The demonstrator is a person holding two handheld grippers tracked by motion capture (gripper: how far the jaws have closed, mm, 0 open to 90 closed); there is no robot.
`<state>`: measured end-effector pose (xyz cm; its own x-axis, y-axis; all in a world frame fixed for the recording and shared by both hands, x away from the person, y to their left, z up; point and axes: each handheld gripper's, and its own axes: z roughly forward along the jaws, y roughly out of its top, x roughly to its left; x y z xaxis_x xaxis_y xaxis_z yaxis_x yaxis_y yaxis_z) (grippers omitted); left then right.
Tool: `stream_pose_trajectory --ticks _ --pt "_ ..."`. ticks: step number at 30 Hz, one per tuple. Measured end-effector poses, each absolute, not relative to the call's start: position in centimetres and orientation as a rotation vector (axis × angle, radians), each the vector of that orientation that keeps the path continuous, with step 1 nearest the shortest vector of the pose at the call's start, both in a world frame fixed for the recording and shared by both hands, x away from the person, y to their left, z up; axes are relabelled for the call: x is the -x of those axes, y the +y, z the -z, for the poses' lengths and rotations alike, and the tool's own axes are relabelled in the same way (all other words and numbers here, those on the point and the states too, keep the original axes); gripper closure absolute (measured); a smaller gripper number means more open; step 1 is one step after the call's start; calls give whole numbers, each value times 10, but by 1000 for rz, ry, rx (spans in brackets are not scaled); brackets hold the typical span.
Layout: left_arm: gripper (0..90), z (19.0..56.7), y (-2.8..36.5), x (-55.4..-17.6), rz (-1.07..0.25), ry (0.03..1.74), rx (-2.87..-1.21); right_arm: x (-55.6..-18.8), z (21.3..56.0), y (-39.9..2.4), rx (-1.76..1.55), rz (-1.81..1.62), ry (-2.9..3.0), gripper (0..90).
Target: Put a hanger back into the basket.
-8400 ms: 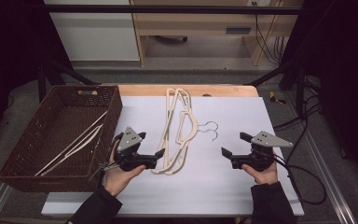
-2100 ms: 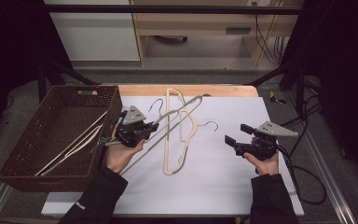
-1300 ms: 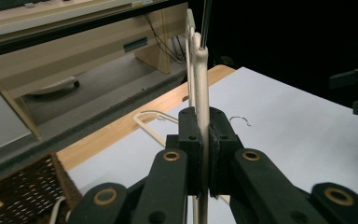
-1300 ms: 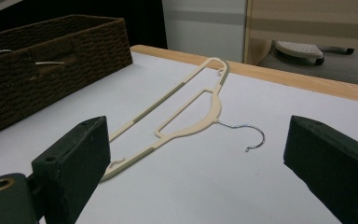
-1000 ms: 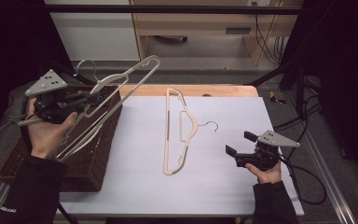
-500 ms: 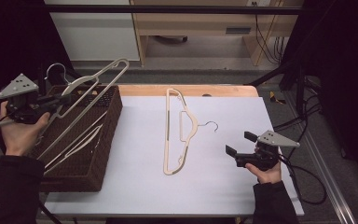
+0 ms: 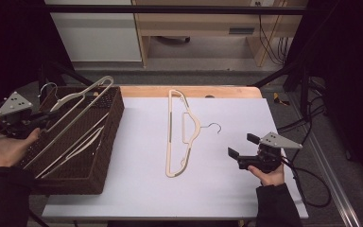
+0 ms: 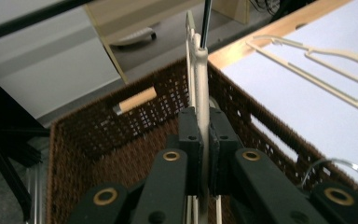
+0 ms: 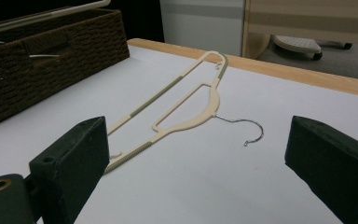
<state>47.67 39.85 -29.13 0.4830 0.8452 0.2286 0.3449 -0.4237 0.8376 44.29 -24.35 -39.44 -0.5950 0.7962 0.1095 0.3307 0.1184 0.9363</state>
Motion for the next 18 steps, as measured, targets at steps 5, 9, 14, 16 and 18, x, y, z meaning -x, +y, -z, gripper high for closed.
stream_pose_trajectory --ticks 5,9,14,16,18 --pt "861 300 392 -480 -855 958 -2041 -443 395 -243 -1092 -1480 1982 65" --pt "861 314 389 -484 -857 977 -2091 -443 394 -244 -1089 -1481 1981 65" --pt "861 332 387 -488 -852 993 -2127 -444 395 -243 -1095 -1478 1985 65" --pt "861 342 385 -491 -852 1009 -2156 -444 396 -242 -1096 -1477 1986 65" --pt "860 354 384 -495 -842 1033 -2179 -444 396 -242 -1095 -1477 1987 65"
